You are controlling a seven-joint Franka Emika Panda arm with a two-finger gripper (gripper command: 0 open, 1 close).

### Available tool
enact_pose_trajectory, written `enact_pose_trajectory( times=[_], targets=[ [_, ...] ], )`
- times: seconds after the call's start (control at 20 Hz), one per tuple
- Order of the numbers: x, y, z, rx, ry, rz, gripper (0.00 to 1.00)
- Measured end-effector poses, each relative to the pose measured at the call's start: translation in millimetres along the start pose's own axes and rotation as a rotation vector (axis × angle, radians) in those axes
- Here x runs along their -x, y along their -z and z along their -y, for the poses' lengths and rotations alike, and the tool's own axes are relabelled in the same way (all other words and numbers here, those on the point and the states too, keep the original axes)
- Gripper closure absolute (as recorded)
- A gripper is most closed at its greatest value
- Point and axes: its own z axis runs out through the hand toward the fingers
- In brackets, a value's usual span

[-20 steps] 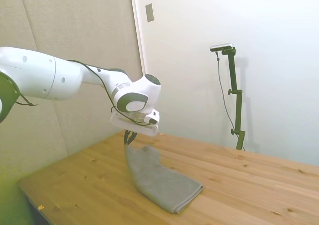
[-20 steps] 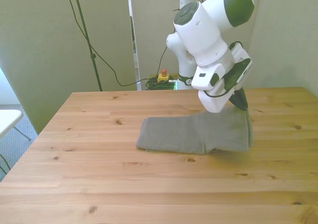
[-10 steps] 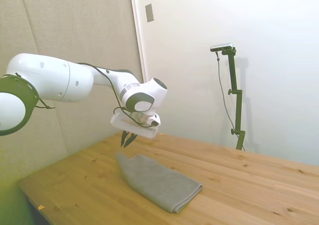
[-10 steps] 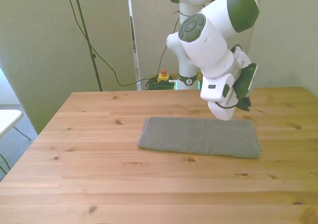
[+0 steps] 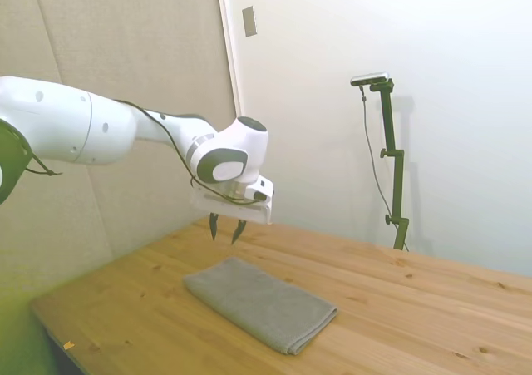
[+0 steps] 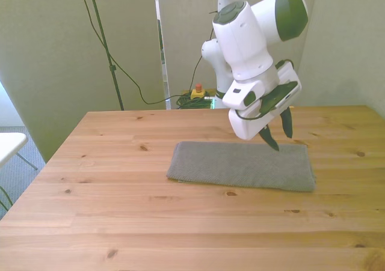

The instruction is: Unfold the towel

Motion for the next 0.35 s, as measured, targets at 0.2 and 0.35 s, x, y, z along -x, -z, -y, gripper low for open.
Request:
enact_pose_trajectory(
  times=[0.2,0.35],
  targets=[
    [41,24,-23,0.069,-0.145,-0.097,0.0],
    [87,50,-32,0.124,-0.262,-0.158,0.0]
  ],
)
